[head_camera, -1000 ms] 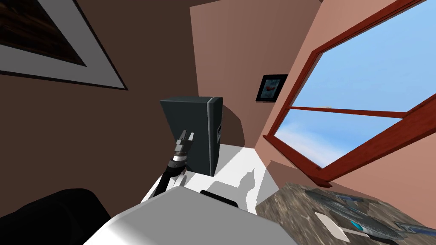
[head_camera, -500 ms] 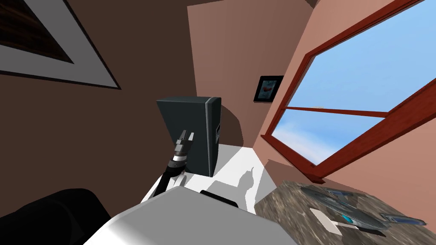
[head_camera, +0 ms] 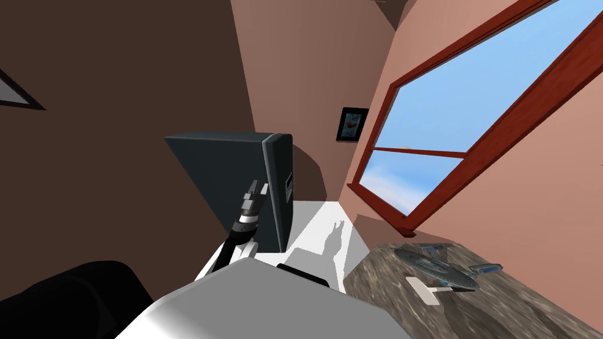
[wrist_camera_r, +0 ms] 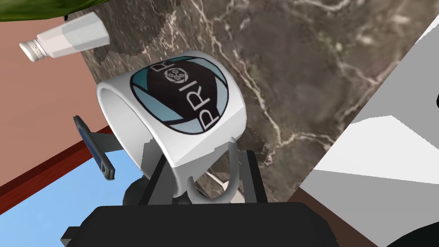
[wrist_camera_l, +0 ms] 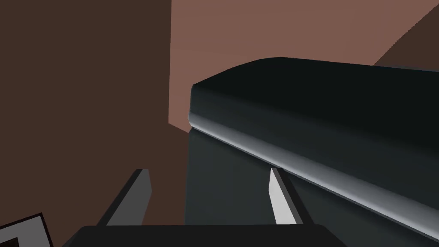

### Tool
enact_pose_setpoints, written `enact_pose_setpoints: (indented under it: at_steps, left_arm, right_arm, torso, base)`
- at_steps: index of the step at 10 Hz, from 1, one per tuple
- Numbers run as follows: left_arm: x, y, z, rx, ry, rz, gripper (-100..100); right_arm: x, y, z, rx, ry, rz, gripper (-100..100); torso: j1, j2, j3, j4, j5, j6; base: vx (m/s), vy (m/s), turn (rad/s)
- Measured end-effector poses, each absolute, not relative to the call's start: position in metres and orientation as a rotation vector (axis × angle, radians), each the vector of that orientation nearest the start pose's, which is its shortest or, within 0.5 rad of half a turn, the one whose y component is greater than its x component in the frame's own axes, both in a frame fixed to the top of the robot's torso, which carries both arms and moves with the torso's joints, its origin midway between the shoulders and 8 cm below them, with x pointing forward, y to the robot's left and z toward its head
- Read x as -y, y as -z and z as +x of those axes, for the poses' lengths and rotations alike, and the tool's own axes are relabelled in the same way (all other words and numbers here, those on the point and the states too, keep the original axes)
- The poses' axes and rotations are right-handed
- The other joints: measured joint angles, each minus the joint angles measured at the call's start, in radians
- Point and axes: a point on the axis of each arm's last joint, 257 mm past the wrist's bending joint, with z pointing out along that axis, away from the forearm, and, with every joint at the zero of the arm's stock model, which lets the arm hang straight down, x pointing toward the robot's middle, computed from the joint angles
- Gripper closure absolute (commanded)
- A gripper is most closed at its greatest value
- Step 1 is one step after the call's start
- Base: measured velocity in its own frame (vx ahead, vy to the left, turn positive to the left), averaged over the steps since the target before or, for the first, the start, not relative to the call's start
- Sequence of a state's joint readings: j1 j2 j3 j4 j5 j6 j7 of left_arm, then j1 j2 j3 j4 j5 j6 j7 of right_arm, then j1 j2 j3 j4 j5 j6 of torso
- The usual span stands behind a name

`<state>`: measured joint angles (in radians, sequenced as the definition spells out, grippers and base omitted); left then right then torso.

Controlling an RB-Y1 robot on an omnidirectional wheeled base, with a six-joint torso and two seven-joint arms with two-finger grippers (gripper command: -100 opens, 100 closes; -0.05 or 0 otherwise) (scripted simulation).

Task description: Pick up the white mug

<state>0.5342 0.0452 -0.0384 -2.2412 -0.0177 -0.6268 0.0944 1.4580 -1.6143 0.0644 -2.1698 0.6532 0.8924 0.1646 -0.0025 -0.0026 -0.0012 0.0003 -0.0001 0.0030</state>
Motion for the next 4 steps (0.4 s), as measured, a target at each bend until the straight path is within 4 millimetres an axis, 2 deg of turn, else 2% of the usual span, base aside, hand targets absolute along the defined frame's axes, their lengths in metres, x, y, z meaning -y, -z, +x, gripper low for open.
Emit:
enact_pose_setpoints:
  at_steps: [2, 3, 4]
  left_arm:
    - [-0.261, -0.019, 0.329, -0.601, 1.425, -0.609, 0]
    - [-0.261, -0.019, 0.329, -0.601, 1.425, -0.609, 0]
    - [-0.261, -0.019, 0.329, -0.601, 1.425, -0.609, 0]
  right_arm:
    - [0.566, 0.296, 0.086, -2.531, 0.951, -0.602, 100]
    - [0.558, 0.294, 0.088, -2.517, 0.943, -0.627, 100]
    - [0.557, 0.293, 0.087, -2.516, 0.944, -0.628, 0]
  torso:
    - [0.000, -0.001, -0.001, 0.000, 0.000, -0.001]
    - [0.001, -0.001, -0.001, 0.000, 0.000, -0.001]
    - [0.002, 0.001, 0.000, 0.000, 0.000, -0.002]
  base:
    - [0.112, -0.043, -0.232]
    - [0.052, -0.003, -0.050]
    - [0.008, -0.001, 0.010]
